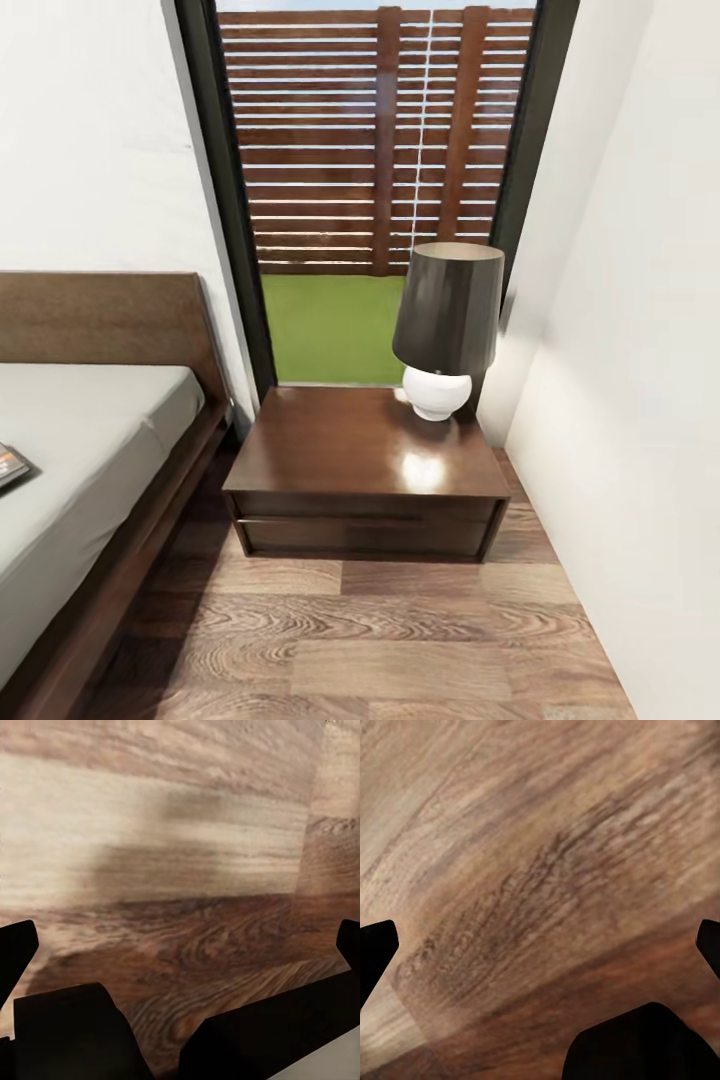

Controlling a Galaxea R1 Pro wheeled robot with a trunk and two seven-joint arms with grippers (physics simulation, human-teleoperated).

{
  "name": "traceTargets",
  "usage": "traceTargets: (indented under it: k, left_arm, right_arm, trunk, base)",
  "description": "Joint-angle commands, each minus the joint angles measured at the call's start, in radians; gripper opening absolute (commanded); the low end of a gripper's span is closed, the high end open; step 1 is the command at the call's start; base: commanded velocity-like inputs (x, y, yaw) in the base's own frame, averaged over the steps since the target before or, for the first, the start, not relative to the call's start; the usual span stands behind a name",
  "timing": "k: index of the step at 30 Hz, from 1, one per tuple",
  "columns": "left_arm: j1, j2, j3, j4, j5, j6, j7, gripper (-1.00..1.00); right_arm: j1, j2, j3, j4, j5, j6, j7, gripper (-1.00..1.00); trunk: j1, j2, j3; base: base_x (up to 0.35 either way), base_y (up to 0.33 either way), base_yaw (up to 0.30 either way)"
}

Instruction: In the bedroom, move the book from the bed onto either nightstand, and place the two sandals side by side next to the bed.

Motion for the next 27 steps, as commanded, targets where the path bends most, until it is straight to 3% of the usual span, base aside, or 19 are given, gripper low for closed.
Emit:
traceTargets:
  k: [1,27]
  left_arm:
    - [0.0,0.0,-0.007,-0.001,0.011,0.01,-0.003,1.0]
    - [0.0,0.003,-0.007,-0.001,0.012,0.008,-0.003,1.0]
  right_arm:
    - [-0.001,0.0,0.006,0.003,-0.011,0.004,0.006,1.0]
    - [-0.001,0.0,0.013,0.002,0.016,0.006,0.007,1.0]
  trunk:
    - [0.0,0.0,-0.001]
    - [0.0,0.0,-0.001]
  base:
    - [0.055,0.0,-0.011]
    - [0.097,0.061,-0.002]
